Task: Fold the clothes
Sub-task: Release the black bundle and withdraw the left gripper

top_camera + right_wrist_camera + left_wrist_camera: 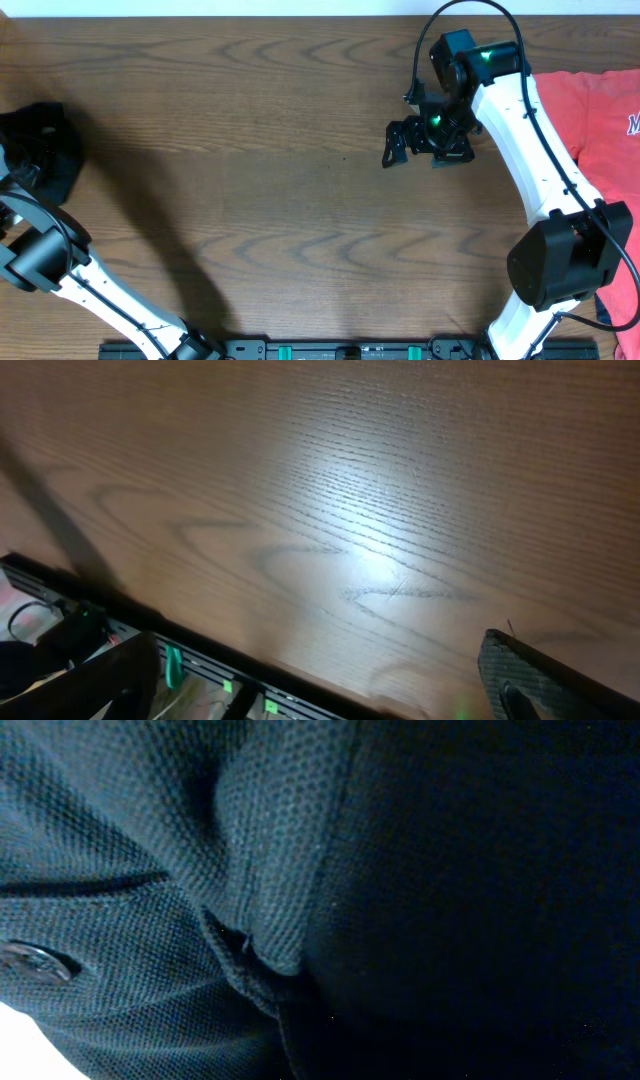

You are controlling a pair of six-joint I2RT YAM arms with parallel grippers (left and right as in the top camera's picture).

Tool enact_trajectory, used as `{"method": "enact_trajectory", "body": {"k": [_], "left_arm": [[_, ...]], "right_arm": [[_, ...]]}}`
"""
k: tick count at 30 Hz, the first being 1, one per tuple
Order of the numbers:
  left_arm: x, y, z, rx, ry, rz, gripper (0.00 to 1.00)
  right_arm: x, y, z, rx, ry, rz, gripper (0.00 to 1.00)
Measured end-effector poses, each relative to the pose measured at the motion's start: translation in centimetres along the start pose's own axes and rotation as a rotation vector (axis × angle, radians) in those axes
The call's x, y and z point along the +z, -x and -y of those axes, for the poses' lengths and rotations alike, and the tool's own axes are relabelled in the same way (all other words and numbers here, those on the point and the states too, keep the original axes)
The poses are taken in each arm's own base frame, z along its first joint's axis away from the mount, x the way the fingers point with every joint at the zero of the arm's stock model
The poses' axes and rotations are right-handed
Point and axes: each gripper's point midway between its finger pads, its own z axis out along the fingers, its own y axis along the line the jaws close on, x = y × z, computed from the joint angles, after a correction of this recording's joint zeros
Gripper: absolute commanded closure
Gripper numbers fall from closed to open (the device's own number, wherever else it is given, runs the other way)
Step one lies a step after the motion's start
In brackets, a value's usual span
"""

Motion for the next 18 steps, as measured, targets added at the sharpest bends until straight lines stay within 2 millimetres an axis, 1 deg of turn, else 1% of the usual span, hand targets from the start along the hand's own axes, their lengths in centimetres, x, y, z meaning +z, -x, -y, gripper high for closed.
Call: {"method": "enact_trajectory", "body": {"k": [2,4,6,7,9,10,12,13,15,17,18], "left_arm": [[-0.5,-0.2,0.2,-0.003,-0.020,-0.011,0.94],[-1.7,-0.2,0.7,-0.002,-0.044,-0.007,0.94],[-4.0,0.1,1.4,0.003,-0.077,0.021,0.94],[-5.7,0.5,1.8,0.007,-0.101,0.049,0.94],[-10.2,1.3,2.7,0.016,-0.151,0.125,0.94],[-12.8,1.5,3.1,0.022,-0.179,0.168,0.94],[-18.8,1.5,3.5,0.032,-0.236,0.259,0.94],[-21.9,1.1,3.6,0.037,-0.264,0.306,0.94],[-26.4,0.3,3.4,0.045,-0.303,0.373,0.94],[-30.9,-1.0,3.0,0.053,-0.342,0.437,0.94],[-32.6,-1.7,2.8,0.057,-0.360,0.458,0.94]], "right_arm": [[0.0,0.2,0.2,-0.002,-0.009,0.006,0.01],[0.0,0.4,0.4,-0.005,-0.025,0.015,0.01],[0.0,0.6,0.6,-0.014,-0.035,0.027,0.01],[0.0,0.8,0.6,-0.019,-0.039,0.032,0.01],[-0.1,1.0,0.7,-0.029,-0.042,0.039,0.01],[-0.1,1.1,0.7,-0.034,-0.044,0.045,0.01],[-0.4,1.3,0.8,-0.041,-0.056,0.057,0.01],[-0.7,1.5,0.9,-0.045,-0.067,0.068,0.01],[-1.7,1.9,1.0,-0.053,-0.099,0.093,0.01],[-3.3,2.5,1.1,-0.064,-0.133,0.135,0.01],[-4.3,2.7,1.0,-0.072,-0.148,0.161,0.01]]}}
